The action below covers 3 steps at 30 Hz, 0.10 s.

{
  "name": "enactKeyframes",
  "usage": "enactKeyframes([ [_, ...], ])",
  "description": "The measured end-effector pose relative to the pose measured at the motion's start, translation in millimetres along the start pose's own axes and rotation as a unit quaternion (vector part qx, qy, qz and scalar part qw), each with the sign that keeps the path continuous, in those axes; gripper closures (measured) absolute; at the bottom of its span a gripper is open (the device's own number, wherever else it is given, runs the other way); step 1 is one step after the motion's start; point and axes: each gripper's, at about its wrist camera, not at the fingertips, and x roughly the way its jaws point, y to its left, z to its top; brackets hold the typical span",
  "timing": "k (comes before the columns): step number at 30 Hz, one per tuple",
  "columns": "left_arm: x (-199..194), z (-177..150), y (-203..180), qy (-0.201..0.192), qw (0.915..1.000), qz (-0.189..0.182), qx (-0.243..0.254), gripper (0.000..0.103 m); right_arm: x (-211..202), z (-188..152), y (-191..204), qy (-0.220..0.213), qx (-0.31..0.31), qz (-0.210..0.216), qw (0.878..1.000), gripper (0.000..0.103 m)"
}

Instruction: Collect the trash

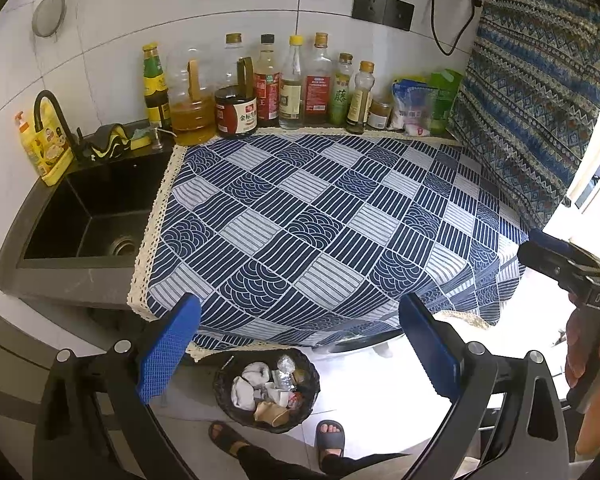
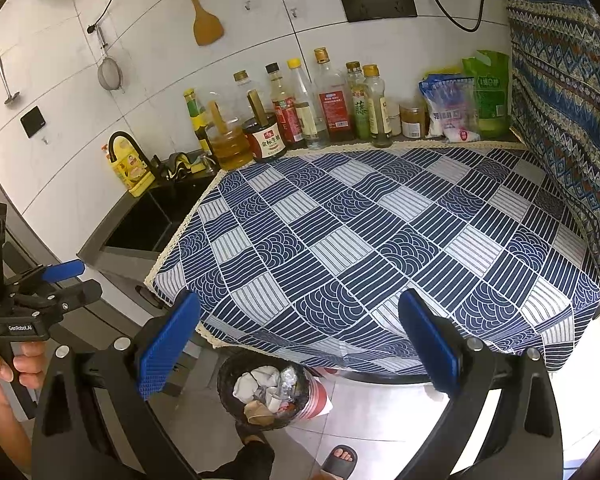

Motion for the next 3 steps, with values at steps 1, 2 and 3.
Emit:
enactKeyframes([
  [1,-0.1,0.0,-0.1,0.000,1.0000,-0.001,0.001,0.007,0.2,-0.8,0.5,0.000,-0.002,0.000,1.000,0.005],
  [2,-0.5,-0.2,-0.7,0.000,1.0000,-0.002,0.003,0.007,0.0,-1.6,0.7,0.000,-0.004,-0.001,1.000,0.005],
  [3,-0.8,-0.4,-1.7,0.000,1.0000,-0.002,0.004,0.007,0.6,-2.7,1.0,0.001,-0.004,-0.001,1.000,0.005],
])
